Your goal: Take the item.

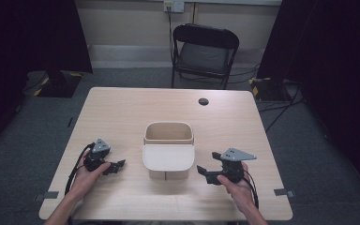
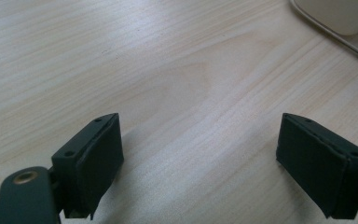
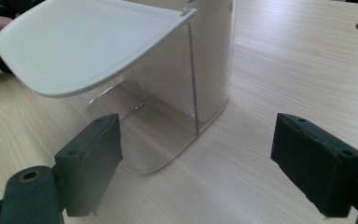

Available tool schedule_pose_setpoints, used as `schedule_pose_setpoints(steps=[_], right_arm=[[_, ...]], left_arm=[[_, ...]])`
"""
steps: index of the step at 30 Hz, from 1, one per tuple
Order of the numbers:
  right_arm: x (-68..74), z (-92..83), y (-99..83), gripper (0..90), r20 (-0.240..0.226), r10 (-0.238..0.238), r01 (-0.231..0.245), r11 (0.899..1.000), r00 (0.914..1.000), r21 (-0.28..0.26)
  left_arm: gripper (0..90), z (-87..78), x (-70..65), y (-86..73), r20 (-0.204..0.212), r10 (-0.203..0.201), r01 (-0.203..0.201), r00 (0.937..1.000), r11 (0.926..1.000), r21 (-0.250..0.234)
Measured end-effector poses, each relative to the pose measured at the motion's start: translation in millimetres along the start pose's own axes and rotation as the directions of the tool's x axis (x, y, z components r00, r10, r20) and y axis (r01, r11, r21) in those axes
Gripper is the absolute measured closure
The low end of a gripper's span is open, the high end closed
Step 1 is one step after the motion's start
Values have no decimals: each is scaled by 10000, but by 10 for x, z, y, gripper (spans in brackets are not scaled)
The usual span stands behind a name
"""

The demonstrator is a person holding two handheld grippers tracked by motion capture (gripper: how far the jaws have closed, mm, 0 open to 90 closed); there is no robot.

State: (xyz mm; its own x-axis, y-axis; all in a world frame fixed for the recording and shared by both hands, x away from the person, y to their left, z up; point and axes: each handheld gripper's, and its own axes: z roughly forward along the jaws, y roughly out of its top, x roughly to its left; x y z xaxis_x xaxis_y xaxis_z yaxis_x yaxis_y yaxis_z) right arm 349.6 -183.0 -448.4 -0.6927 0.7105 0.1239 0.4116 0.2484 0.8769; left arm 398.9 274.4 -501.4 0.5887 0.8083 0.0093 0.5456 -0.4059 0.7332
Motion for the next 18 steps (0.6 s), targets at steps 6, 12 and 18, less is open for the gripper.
schedule_pose_setpoints(steps=[6, 12, 18], right_arm=[[94, 24, 9, 151, -311, -314, 315, 9995, 9990, 28], [164, 59, 16, 151, -528, -481, 485, 9988, 9974, 64], [198, 97, 22, 164, -651, -571, 579, 9983, 9962, 100]], left_arm=[[139, -1, 0, 0, -1, -4, 4, 10000, 10000, 8], [139, 1, -1, 0, 0, -11, 11, 10000, 10000, -11], [139, 0, 0, 0, -1, -7, 7, 10000, 10000, 8]])
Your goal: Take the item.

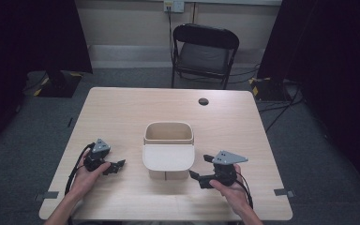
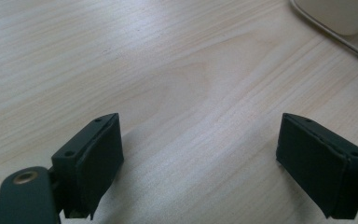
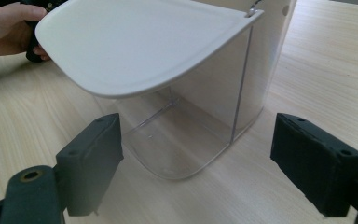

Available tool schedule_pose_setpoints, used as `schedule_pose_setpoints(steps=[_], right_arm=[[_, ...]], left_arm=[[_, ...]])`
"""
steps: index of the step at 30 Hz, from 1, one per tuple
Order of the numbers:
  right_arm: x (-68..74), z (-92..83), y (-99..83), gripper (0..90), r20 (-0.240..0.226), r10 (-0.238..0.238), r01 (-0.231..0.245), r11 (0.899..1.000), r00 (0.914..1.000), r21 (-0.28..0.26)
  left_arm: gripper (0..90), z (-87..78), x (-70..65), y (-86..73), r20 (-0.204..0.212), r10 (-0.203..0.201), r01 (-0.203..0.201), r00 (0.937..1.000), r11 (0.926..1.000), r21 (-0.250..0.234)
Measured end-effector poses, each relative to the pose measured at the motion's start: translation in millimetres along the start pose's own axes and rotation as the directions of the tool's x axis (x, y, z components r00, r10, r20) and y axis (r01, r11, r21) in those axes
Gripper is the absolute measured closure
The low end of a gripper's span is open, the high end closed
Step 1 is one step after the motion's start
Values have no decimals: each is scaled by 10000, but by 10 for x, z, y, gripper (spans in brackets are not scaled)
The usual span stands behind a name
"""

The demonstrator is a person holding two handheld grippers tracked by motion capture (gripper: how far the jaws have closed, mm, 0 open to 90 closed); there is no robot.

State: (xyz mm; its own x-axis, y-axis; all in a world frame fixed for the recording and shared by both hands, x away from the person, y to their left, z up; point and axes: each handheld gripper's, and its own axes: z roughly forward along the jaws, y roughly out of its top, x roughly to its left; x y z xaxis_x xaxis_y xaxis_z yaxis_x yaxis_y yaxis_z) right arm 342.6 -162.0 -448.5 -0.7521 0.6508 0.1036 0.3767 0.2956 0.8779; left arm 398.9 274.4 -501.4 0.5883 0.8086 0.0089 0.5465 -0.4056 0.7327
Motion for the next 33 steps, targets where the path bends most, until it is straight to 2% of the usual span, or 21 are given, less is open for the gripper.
schedule_pose_setpoints(steps=[17, 33], right_arm=[[64, 101, 47, 228, -30, -151, 151, 9999, 9999, 26], [78, 93, 80, 221, 29, -313, 314, 9994, 9995, -152]], left_arm=[[137, 2, 0, 0, 8, -4, 4, 10000, 10000, -17], [138, 2, 1, 0, 5, -3, 3, 10000, 10000, -16]])
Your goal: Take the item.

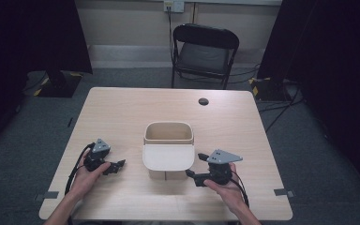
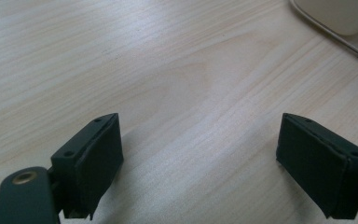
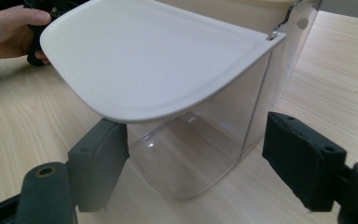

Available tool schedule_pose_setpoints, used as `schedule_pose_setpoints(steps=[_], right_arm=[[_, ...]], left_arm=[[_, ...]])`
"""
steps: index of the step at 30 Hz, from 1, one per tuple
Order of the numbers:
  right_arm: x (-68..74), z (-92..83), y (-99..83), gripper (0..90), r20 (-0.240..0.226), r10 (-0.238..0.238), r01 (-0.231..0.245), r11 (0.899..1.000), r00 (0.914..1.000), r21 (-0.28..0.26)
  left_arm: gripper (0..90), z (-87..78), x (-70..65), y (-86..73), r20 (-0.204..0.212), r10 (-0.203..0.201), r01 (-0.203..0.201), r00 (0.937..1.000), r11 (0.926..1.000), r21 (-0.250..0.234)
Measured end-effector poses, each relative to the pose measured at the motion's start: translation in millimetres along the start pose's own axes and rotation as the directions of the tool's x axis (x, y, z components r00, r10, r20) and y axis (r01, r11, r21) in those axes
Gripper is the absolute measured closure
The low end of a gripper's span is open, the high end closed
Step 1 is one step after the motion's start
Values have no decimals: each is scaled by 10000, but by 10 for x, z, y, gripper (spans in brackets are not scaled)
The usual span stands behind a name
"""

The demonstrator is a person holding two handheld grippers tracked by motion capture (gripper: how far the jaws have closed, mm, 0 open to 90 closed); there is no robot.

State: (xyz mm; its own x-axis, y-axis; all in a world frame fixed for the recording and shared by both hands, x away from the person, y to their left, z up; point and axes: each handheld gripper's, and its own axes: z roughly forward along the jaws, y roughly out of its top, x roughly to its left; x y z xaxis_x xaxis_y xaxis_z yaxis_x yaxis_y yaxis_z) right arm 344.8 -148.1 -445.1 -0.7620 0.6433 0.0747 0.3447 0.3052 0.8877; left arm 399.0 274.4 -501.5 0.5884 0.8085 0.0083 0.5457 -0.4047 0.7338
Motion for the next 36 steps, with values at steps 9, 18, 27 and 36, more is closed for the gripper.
schedule_pose_setpoints(steps=[9, 18, 27, 36], right_arm=[[18, 10, 20, 214, 16, -94, 94, 10000, 10000, 5], [27, 7, 43, 224, -123, -81, 79, 9999, 9999, -126], [31, 5, 80, 224, -203, -111, 105, 9995, 9997, -287], [29, 0, 96, 220, -266, -41, 30, 9991, 9996, -418]], left_arm=[[137, 0, 0, 0, 2, -8, 8, 10000, 10000, 4], [137, 0, -1, 0, -1, -6, 6, 10000, 10000, 6], [137, -1, -1, 0, -2, -10, 10, 10000, 10000, 9], [137, -1, -1, 0, -2, -9, 9, 10000, 10000, 7]])
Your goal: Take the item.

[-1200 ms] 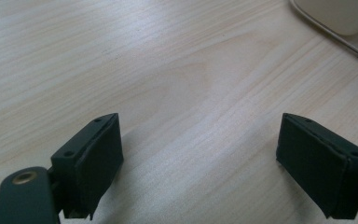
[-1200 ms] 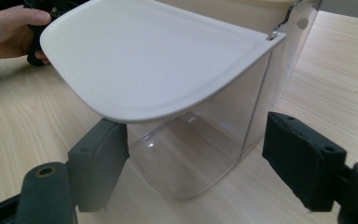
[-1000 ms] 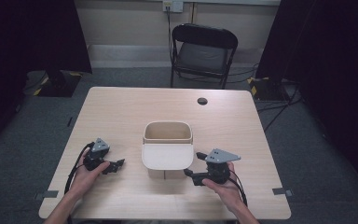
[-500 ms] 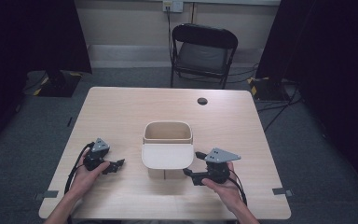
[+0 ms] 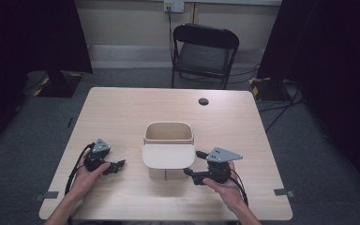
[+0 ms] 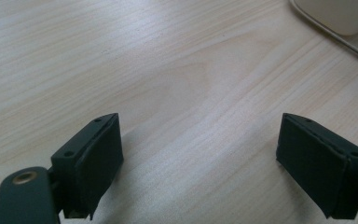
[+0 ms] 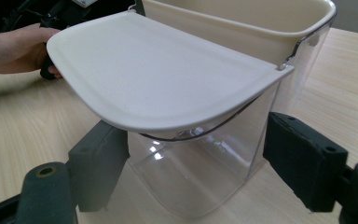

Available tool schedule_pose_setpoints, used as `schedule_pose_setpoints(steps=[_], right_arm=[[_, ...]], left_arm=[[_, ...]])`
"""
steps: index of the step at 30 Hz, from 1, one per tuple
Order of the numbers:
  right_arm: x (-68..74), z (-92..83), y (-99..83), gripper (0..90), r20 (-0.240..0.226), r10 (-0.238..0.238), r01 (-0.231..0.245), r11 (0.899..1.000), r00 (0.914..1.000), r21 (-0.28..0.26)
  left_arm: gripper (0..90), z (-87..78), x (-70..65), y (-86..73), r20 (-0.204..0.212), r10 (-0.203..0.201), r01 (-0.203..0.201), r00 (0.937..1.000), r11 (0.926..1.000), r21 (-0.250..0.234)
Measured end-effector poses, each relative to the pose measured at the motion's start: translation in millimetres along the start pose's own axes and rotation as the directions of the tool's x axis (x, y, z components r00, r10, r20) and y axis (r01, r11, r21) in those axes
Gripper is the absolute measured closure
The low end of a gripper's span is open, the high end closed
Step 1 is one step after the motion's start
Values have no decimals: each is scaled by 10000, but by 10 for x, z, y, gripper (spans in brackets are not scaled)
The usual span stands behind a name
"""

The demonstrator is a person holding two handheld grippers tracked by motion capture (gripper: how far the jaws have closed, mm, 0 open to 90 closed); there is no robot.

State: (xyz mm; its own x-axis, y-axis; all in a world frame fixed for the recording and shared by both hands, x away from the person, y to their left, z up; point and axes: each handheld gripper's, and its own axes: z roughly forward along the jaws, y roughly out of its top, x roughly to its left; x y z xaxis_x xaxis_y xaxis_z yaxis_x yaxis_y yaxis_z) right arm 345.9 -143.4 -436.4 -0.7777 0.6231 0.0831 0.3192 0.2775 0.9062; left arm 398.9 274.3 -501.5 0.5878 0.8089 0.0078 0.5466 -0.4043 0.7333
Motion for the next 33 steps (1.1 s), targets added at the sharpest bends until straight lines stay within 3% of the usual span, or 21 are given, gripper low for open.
schedule_pose_setpoints(steps=[33], right_arm=[[0, -24, 120, 219, -124, -12, 8, 9995, 9999, -331]], left_arm=[[137, -1, 0, 0, -5, 19, -19, 10000, 10000, 12]])
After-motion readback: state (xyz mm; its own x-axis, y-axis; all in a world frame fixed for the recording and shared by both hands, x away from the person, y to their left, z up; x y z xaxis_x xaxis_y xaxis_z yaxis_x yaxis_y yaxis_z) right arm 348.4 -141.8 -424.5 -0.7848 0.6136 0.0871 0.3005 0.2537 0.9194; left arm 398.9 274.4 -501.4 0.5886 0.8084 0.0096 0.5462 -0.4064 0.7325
